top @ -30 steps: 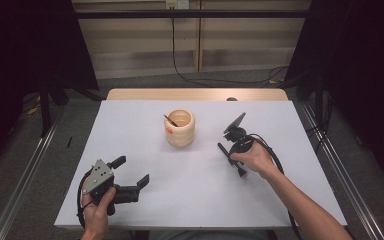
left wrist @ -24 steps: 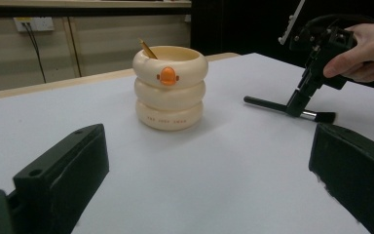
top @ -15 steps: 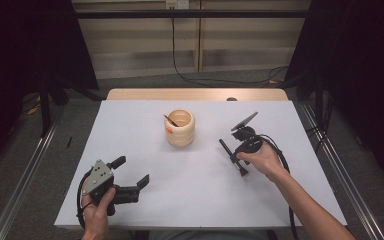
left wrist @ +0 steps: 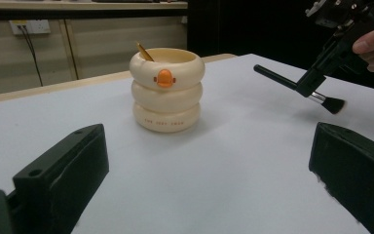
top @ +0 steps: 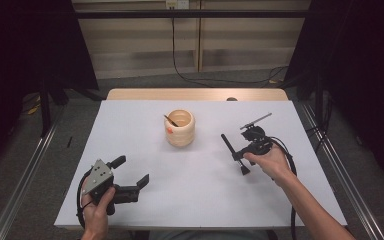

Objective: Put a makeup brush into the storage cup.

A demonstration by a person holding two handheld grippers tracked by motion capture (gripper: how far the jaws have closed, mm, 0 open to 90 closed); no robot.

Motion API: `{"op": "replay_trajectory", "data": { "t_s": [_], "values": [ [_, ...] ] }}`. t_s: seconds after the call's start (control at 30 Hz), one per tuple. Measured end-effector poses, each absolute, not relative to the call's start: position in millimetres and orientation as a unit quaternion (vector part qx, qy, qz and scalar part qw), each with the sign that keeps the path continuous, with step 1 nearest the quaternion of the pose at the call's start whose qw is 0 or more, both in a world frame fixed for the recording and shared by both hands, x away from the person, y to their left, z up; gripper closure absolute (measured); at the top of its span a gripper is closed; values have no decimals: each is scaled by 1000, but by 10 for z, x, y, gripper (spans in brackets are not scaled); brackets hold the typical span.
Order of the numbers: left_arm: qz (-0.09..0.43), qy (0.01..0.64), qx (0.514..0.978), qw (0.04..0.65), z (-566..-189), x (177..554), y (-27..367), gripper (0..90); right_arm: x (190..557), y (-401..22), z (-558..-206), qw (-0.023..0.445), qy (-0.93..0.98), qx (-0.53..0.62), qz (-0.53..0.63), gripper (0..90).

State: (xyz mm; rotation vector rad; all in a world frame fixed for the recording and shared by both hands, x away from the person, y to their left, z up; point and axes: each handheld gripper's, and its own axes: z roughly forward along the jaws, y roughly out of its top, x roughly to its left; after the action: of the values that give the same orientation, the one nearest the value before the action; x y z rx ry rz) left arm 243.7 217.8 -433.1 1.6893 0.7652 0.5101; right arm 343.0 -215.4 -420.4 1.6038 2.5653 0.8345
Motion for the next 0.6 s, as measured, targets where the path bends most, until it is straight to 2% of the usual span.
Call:
{"op": "replay_trajectory", "data": {
  "t_s": [0.27,0.6],
  "values": [
    [218,330,719,572,-4333,2437,2185,10,3311,-2222,-4146,8,812,498,306,789],
    [218,332,718,571,-4336,2445,2187,10,3203,-2278,-4123,40,796,463,388,789]
  ]
}}
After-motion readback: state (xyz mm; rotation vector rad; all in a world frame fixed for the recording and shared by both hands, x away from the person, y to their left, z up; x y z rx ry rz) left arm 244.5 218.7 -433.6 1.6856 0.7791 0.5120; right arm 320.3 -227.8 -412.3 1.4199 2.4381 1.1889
